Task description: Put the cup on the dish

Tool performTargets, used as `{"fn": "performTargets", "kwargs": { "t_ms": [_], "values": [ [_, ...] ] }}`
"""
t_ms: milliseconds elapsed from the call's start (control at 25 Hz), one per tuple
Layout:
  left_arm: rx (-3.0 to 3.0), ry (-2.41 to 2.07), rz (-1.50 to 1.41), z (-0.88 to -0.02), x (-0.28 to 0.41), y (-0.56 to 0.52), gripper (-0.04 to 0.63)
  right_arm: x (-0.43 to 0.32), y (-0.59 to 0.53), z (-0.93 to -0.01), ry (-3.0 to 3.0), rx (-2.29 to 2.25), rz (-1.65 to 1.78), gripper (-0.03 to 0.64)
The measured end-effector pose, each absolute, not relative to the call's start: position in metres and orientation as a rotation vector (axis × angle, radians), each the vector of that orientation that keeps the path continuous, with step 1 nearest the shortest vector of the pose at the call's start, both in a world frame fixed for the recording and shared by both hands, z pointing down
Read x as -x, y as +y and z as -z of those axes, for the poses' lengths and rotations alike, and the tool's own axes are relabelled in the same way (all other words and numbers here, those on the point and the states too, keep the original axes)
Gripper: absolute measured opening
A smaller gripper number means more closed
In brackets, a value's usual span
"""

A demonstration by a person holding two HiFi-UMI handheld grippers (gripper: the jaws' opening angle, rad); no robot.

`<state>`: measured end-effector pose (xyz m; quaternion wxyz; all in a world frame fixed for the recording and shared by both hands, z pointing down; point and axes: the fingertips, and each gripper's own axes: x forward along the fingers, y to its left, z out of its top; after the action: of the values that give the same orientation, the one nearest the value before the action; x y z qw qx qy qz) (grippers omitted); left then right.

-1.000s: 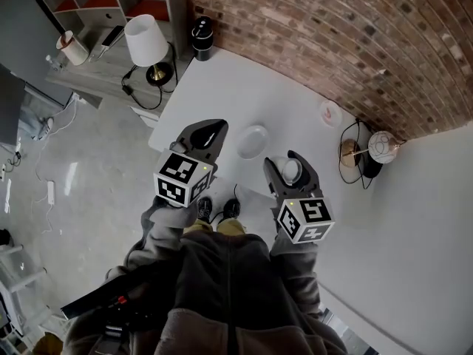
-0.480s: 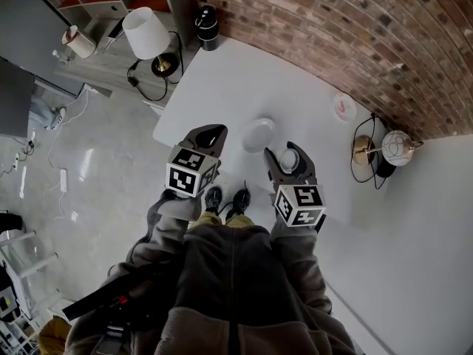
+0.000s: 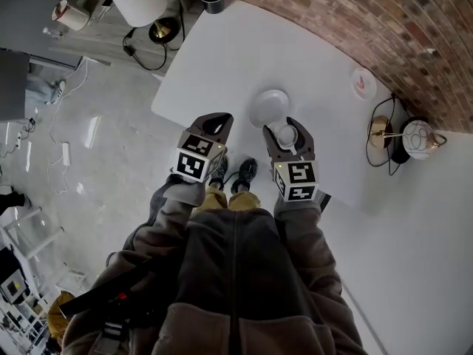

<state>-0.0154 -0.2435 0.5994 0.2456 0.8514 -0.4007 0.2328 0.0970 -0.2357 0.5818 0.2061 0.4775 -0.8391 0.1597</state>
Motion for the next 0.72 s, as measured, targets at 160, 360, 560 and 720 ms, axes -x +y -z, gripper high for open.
{"fn": "performTargets", "kwargs": {
  "t_ms": [160,360,560,720],
  "values": [
    [-2.268,-1.080,-0.672,-0.626,0.018,-0.243,0.006,-0.091,-0.242,-0.612,-2.311,-1.272,-0.457,0.252],
    [-2.216,-1.064,-0.708,-0.654,0.019,-0.247,0.006,-0.091,-0.252,-0.648,-2.265,-1.223,-0.503,0.252],
    [-2.113,-1.080,-0.767,-0.685,0.035,-0.247,0.006,-0.089,-0.263,-0.687,-2.224,-1.162,-0.526,0.252],
    [-2.061,-1.093,-0.790,-0.704,0.050,-0.247,0.006,-0.090,-0.273,-0.708,-2.223,-1.148,-0.525,0.252]
  ]
}}
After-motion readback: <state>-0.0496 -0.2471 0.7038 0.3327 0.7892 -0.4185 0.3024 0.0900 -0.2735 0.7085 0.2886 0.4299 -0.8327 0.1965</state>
